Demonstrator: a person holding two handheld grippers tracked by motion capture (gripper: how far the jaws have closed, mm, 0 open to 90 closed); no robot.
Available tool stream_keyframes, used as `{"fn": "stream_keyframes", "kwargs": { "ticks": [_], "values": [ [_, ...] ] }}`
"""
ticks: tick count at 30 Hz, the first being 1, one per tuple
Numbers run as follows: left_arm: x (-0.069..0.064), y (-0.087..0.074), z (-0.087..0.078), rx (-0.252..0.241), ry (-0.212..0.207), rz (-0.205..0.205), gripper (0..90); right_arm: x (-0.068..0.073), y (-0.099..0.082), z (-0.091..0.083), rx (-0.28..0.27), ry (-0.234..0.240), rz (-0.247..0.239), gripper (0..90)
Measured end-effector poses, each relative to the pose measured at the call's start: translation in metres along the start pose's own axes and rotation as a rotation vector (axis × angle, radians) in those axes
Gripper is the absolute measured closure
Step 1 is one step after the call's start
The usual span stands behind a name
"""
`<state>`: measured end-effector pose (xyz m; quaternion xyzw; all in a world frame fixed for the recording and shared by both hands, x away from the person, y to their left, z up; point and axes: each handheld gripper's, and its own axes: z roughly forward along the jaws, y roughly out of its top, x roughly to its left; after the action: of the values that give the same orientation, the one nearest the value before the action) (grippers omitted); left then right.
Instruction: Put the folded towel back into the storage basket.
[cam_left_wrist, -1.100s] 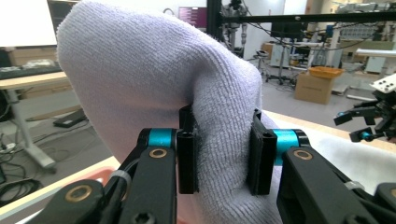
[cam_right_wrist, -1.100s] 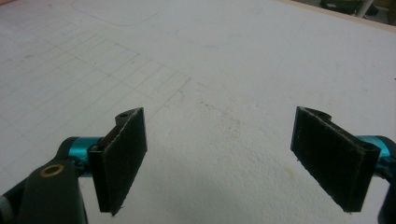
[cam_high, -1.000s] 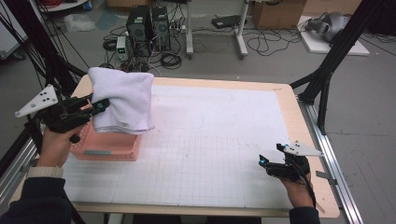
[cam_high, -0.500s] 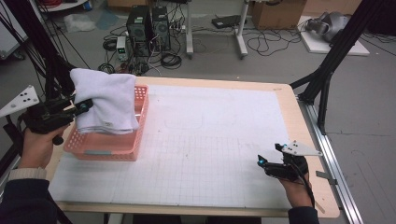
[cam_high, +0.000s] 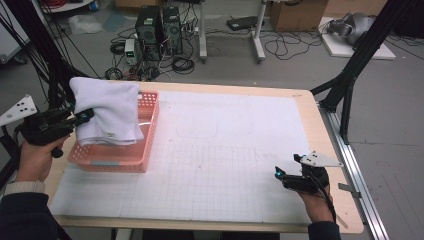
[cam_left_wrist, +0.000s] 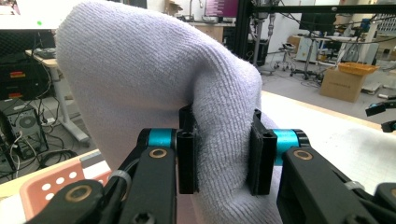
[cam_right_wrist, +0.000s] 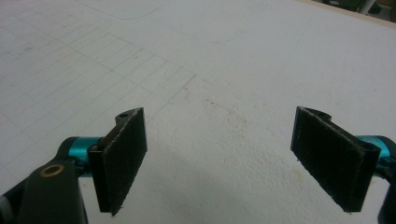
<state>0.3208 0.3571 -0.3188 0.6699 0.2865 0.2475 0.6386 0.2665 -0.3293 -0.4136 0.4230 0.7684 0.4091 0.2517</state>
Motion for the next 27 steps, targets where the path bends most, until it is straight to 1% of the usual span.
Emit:
{"fn": "stream_keyframes", "kwargs": {
  "ticks": [5, 6, 7, 8, 11, 12, 13, 14, 15, 16, 20, 21, 22, 23, 24, 25, 27],
  "values": [
    [0.004, -0.003, -0.005, 0.019, -0.008, -0.001, 69.9, 0.000, 0.000, 0.000, 0.001, -0.002, -0.008, 17.1],
    [0.005, -0.005, -0.005, 0.027, -0.019, -0.007, 69.9, 0.000, 0.000, 0.001, 0.001, -0.003, -0.007, 17.1],
    [0.005, -0.005, -0.005, 0.027, -0.019, -0.007, 70.0, 0.001, 0.000, 0.001, 0.001, -0.001, -0.005, 17.1],
    [0.006, -0.008, -0.004, 0.031, -0.036, -0.011, 69.9, 0.001, 0.000, 0.001, 0.004, 0.000, -0.008, 17.0],
    [0.005, -0.011, -0.001, 0.031, -0.047, -0.023, 69.8, 0.002, 0.000, 0.002, 0.005, 0.002, -0.007, 17.1],
    [0.006, -0.013, 0.002, 0.033, -0.053, -0.021, 69.8, 0.002, 0.000, 0.003, 0.005, 0.001, -0.012, 17.1],
    [0.006, -0.013, 0.002, 0.033, -0.053, -0.021, 69.8, 0.002, 0.000, 0.003, 0.005, 0.001, -0.012, 17.1],
    [0.006, -0.015, 0.008, 0.035, -0.061, -0.027, 69.8, 0.002, -0.001, 0.003, 0.008, 0.000, -0.012, 17.1],
    [0.006, -0.015, 0.008, 0.035, -0.061, -0.027, 69.8, 0.002, -0.001, 0.003, 0.009, 0.000, -0.010, 17.1],
    [0.009, -0.017, 0.014, 0.046, -0.068, -0.036, 69.8, 0.002, -0.001, 0.003, 0.009, 0.001, -0.014, 17.1],
    [0.013, -0.024, 0.027, 0.066, -0.063, -0.063, 69.6, 0.002, -0.001, 0.003, 0.011, -0.002, -0.013, 17.0],
    [0.013, -0.024, 0.027, 0.066, -0.063, -0.063, 69.5, 0.002, -0.001, 0.003, 0.011, -0.002, -0.013, 17.0],
    [0.015, -0.027, 0.032, 0.078, -0.060, -0.070, 69.5, 0.001, -0.001, 0.002, 0.011, -0.006, -0.010, 17.1],
    [0.015, -0.027, 0.032, 0.078, -0.060, -0.070, 69.5, 0.001, -0.002, 0.002, 0.012, -0.006, -0.011, 17.1],
    [0.017, -0.030, 0.036, 0.099, -0.057, -0.077, 69.4, 0.001, -0.002, 0.002, 0.011, -0.006, -0.011, 17.1],
    [0.017, -0.030, 0.036, 0.099, -0.057, -0.077, 69.4, 0.001, -0.002, 0.002, 0.011, -0.006, -0.011, 17.1],
    [0.019, -0.033, 0.041, 0.121, -0.056, -0.083, 69.4, 0.001, -0.001, 0.001, 0.011, -0.007, -0.013, 17.0]
  ]
}}
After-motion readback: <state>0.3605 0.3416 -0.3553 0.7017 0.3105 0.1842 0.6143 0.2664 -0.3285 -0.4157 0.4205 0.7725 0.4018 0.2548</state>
